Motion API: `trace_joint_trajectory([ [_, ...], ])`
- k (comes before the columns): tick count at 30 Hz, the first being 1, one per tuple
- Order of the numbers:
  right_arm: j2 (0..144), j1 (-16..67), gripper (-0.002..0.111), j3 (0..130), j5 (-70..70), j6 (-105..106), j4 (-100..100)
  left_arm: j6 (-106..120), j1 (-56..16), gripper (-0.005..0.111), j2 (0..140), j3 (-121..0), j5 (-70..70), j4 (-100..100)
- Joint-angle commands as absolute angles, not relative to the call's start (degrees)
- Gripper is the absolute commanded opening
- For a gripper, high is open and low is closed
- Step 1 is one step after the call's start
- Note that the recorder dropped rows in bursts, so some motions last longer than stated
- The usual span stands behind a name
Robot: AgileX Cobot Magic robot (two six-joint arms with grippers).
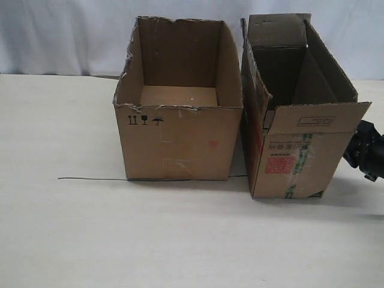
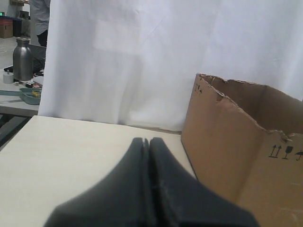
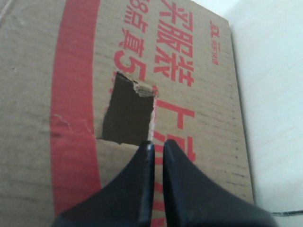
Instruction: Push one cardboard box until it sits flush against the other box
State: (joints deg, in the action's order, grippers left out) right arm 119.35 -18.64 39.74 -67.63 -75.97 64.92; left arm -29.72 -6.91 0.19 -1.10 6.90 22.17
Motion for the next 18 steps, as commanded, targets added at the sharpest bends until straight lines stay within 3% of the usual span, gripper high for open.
trace_joint_trajectory([
  [1, 121.1, -18.5, 0.005, 39.9, -69.2, -75.9, 65.2, -30.1, -7.3, 0.000, 0.0, -1.4, 6.1, 22.4],
  [11, 121.5, -18.1, 0.005, 39.9, -70.0, -76.2, 65.8, -30.1, -7.3, 0.000, 0.0, -1.4, 6.1, 22.4],
  [18, 121.5, -11.9, 0.005, 40.0, -69.4, -74.0, 59.1, -30.1, -7.3, 0.000, 0.0, -1.4, 6.1, 22.4],
])
